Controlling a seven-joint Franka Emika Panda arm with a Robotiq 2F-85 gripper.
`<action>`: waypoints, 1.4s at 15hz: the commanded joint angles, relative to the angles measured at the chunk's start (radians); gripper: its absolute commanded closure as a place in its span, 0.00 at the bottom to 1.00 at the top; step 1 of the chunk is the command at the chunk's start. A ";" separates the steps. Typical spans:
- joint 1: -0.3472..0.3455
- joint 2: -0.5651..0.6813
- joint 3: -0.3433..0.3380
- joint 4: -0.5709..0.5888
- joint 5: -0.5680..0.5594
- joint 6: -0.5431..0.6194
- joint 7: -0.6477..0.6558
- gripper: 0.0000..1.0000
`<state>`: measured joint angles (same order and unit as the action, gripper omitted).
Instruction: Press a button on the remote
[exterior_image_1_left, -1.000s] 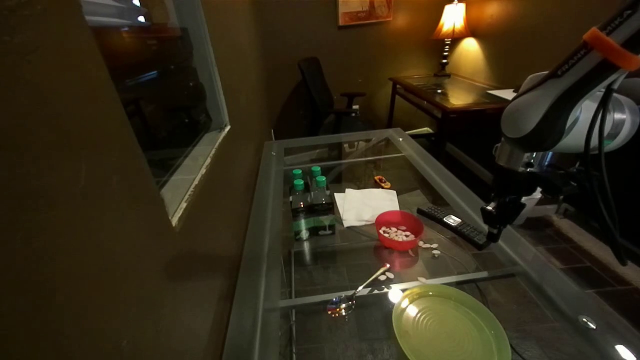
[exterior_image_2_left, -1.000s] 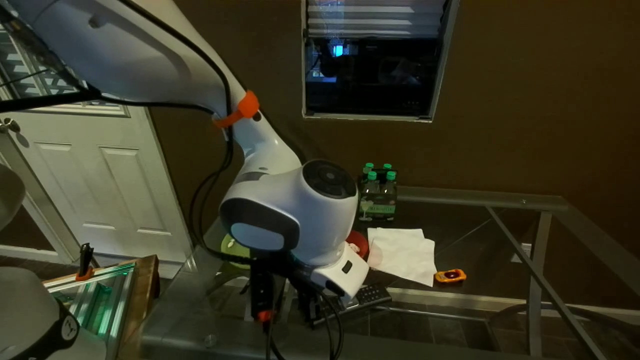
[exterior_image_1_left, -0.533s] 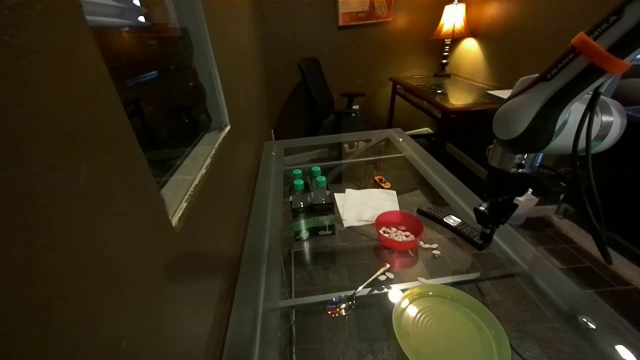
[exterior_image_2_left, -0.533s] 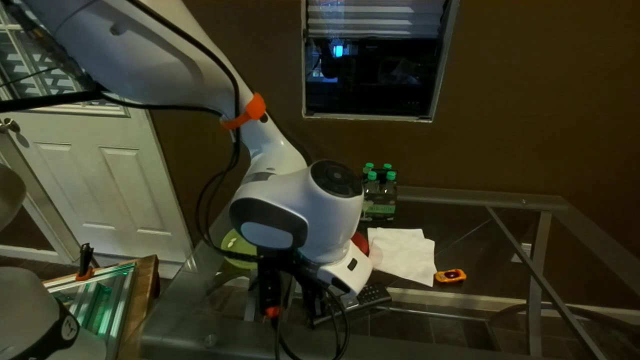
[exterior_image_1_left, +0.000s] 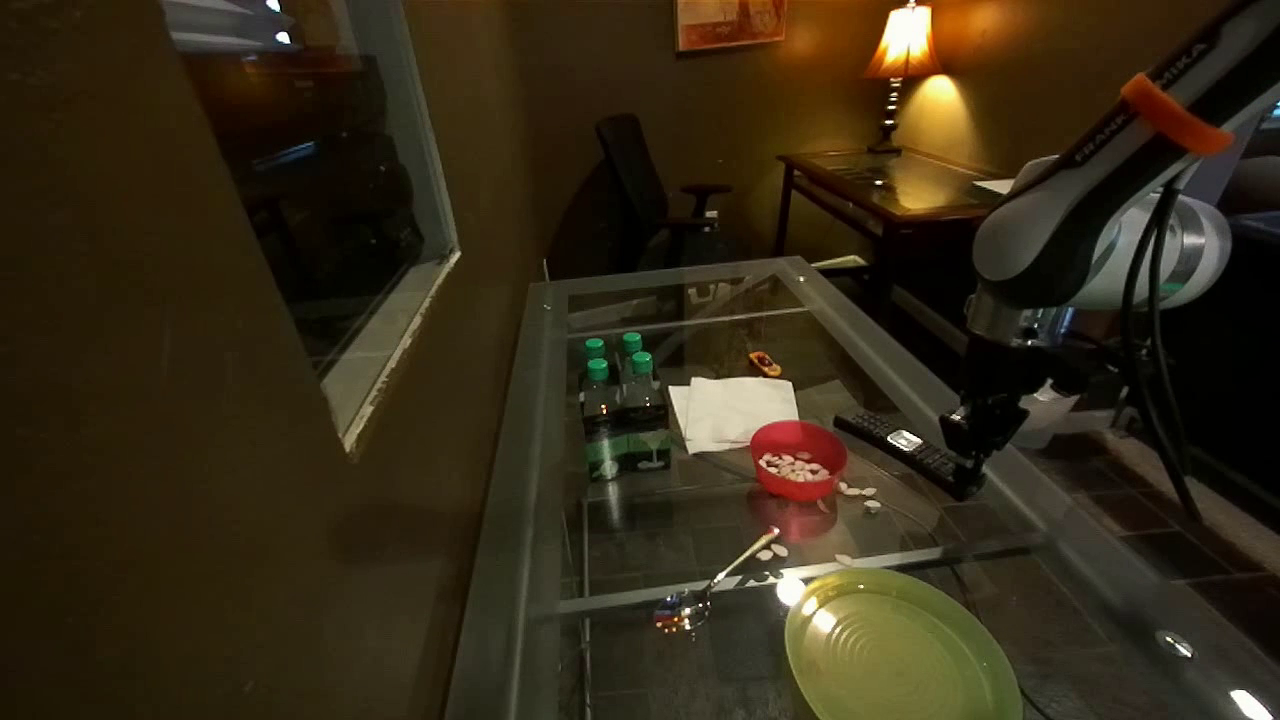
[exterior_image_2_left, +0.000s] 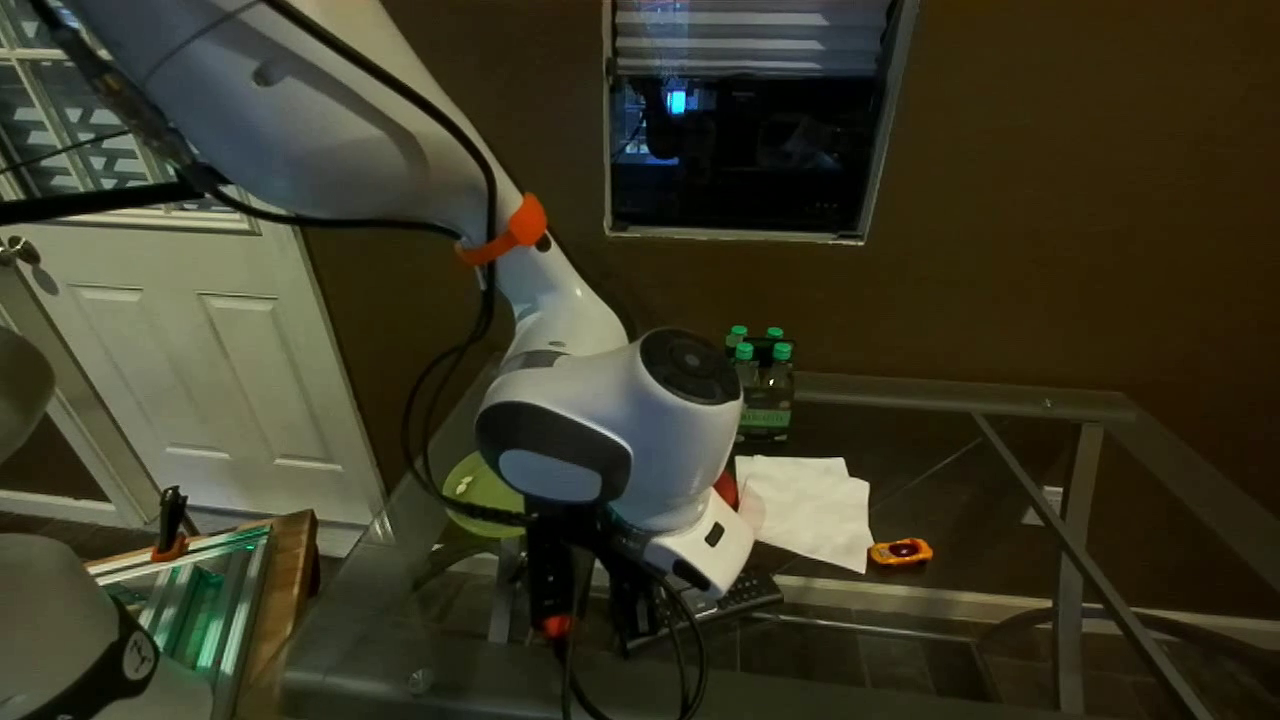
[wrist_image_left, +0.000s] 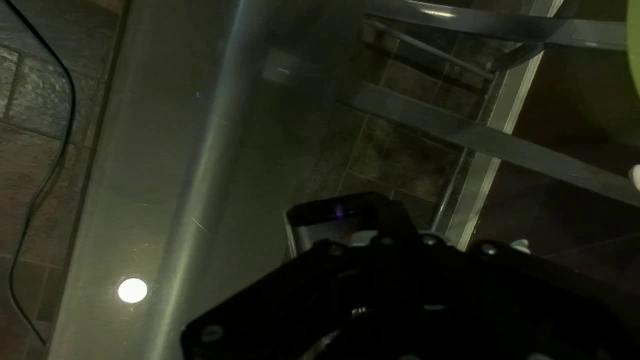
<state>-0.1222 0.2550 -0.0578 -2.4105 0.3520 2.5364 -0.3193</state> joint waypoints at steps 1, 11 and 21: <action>-0.024 0.024 0.021 0.028 0.001 -0.033 0.022 1.00; -0.048 0.131 -0.014 0.084 -0.035 -0.048 0.083 1.00; 0.054 -0.176 0.005 -0.136 -0.208 0.051 0.183 0.68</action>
<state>-0.1045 0.2135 -0.0389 -2.4258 0.2530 2.5036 -0.2129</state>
